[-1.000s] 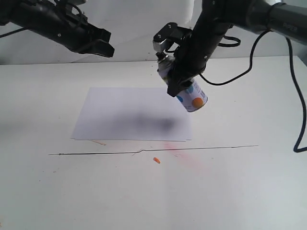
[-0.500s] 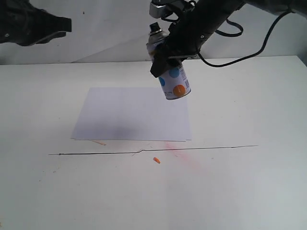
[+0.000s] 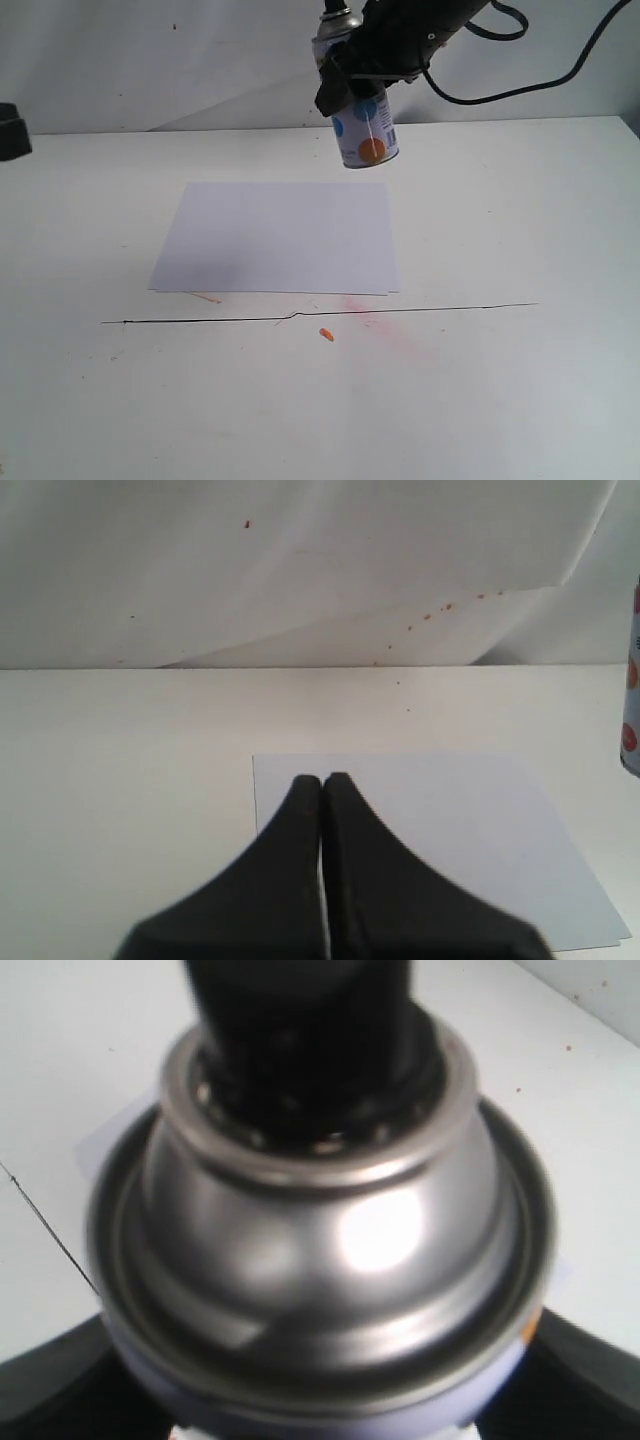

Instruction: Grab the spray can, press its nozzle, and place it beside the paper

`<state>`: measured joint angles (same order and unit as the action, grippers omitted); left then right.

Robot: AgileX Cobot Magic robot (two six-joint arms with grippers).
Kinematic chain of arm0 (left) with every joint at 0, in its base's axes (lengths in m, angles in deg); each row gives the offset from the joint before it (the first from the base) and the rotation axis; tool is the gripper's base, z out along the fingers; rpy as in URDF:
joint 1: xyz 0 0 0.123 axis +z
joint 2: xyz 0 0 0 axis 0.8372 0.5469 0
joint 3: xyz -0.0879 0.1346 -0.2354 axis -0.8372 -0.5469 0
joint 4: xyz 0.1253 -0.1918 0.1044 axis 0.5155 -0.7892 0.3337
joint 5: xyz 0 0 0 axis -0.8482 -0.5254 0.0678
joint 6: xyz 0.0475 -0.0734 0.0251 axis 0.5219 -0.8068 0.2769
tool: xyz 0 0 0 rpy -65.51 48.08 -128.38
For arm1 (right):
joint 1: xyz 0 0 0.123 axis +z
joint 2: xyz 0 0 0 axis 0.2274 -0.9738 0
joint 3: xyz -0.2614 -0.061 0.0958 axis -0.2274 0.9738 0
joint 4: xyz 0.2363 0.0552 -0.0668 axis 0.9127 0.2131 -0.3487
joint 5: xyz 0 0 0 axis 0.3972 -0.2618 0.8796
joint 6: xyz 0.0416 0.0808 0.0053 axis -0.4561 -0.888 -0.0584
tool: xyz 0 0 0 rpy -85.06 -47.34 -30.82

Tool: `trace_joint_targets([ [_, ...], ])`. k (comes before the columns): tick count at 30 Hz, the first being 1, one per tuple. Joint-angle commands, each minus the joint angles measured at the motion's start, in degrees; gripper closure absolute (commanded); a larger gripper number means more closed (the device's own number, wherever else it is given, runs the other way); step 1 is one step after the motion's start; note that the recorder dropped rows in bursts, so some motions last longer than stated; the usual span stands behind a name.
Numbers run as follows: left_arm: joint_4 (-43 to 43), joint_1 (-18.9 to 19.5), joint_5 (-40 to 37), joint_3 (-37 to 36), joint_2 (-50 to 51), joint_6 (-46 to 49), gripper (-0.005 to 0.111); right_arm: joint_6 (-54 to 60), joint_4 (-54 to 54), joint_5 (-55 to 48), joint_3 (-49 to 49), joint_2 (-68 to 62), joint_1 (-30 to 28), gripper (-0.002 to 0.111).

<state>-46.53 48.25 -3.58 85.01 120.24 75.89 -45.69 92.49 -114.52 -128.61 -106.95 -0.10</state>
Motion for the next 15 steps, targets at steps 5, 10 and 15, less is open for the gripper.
trace_joint_targets([
  [5,-1.49,0.06,0.62,-12.03,-14.98,-1.42,0.107,-0.23,4.09,4.81,-0.68,1.2,-0.5,0.108],
  [10,-1.49,0.06,-0.16,-16.65,-19.93,-3.33,0.107,-0.23,4.64,5.07,-0.68,1.2,-0.5,0.108],
  [15,-1.49,0.06,-0.98,-19.08,-21.71,-6.09,0.107,-0.23,4.64,5.52,-0.68,1.2,-0.5,0.108],
])
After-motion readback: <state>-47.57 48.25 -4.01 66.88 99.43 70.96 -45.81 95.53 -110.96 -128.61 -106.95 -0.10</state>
